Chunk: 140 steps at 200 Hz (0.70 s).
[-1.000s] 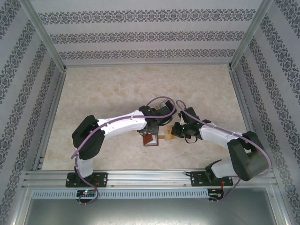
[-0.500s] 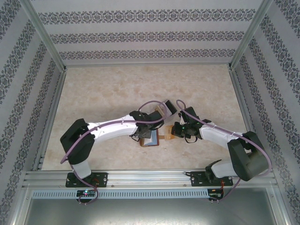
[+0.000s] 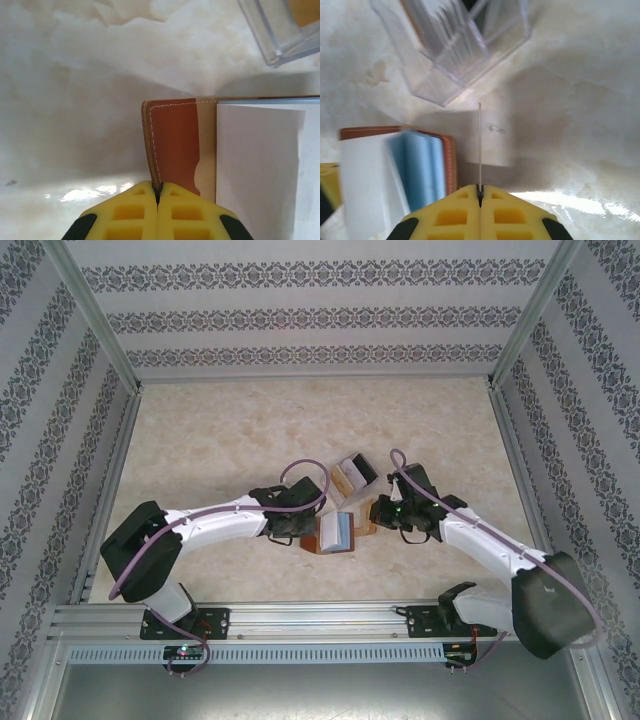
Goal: Put the credit cards into the card holder
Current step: Open the card holder at the bottom-center of the table.
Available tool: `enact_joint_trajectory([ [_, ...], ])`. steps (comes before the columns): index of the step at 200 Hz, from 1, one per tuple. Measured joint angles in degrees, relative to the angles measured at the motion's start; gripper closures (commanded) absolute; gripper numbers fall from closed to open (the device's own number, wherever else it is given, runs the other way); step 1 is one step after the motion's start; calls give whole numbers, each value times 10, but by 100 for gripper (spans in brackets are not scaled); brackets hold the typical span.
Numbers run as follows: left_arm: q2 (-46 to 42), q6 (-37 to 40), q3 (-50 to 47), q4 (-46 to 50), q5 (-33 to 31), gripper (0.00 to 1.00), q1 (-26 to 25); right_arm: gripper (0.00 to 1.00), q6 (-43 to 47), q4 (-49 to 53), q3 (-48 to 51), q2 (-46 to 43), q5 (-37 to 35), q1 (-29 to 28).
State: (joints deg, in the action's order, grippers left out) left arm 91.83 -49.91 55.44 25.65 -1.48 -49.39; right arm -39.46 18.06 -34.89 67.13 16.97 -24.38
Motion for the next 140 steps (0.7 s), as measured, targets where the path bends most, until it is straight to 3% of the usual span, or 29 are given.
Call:
enact_joint_trajectory([
  [92, 0, -14, -3, -26, 13, 100, 0, 100, -28, 14, -14, -54, -5, -25],
  [140, 0, -16, -3, -26, 15, 100, 0, 100, -35, 10, -14, -30, -5, -48],
])
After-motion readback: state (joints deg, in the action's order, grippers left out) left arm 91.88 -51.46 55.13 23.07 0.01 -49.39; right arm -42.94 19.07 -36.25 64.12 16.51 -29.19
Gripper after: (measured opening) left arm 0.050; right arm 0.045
